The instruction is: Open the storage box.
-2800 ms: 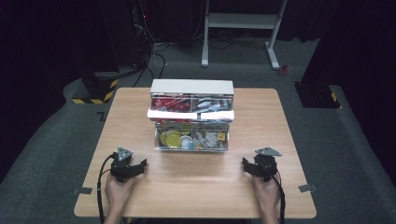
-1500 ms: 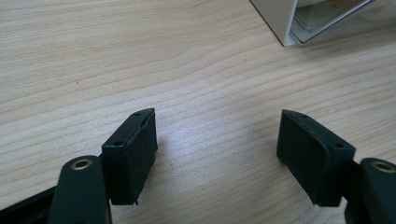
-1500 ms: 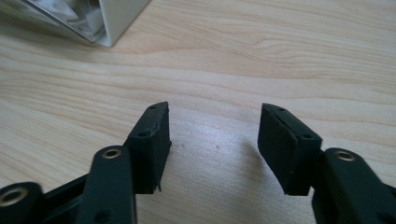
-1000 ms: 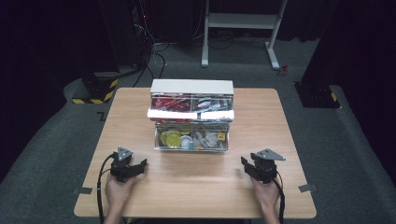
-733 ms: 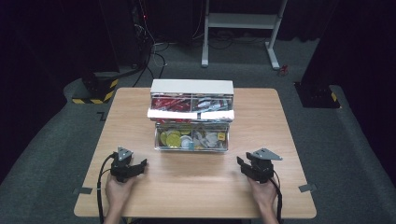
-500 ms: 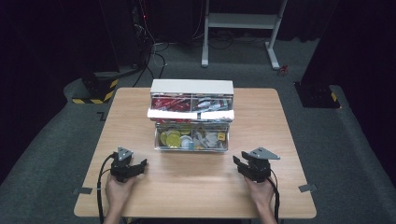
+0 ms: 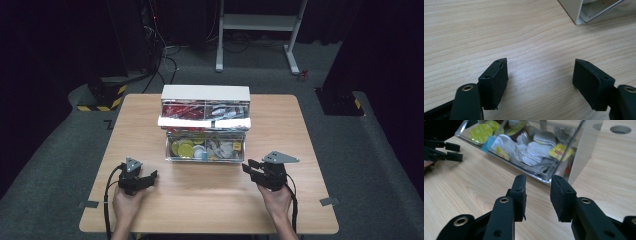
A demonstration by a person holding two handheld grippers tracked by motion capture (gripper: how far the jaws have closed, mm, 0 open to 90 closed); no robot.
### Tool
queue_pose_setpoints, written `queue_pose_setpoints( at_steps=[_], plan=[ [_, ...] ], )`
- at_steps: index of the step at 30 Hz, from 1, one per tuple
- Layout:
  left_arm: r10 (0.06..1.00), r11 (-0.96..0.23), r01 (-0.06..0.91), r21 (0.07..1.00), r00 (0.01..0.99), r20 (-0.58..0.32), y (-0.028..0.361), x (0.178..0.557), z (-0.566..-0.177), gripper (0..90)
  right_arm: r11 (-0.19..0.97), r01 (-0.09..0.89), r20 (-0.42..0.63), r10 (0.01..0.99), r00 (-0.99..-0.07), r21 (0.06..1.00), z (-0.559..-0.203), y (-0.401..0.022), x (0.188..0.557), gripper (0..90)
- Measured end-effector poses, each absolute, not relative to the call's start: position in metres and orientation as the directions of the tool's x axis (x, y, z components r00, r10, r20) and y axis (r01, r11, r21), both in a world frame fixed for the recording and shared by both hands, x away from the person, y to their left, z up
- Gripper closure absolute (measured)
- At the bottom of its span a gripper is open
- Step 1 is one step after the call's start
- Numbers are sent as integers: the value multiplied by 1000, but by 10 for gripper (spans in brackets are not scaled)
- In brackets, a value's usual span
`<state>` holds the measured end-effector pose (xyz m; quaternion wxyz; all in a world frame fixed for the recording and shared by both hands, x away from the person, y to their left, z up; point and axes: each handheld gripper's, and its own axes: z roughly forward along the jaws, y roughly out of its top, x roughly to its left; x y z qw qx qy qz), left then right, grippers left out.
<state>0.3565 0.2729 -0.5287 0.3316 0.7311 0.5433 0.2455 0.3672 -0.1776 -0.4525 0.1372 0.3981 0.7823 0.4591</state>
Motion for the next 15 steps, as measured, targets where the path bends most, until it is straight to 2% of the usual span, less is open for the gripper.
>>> queue_pose_setpoints(
  at_steps=[5,15],
  plan=[
    [957,-189,632,752,289,-3,273,356,-529,287,263,473,137,742,-656,841,-444,-175,368,641],
    [957,-190,632,751,291,-2,273,357,-529,287,272,458,134,723,-677,846,-430,-164,374,540]
  ],
)
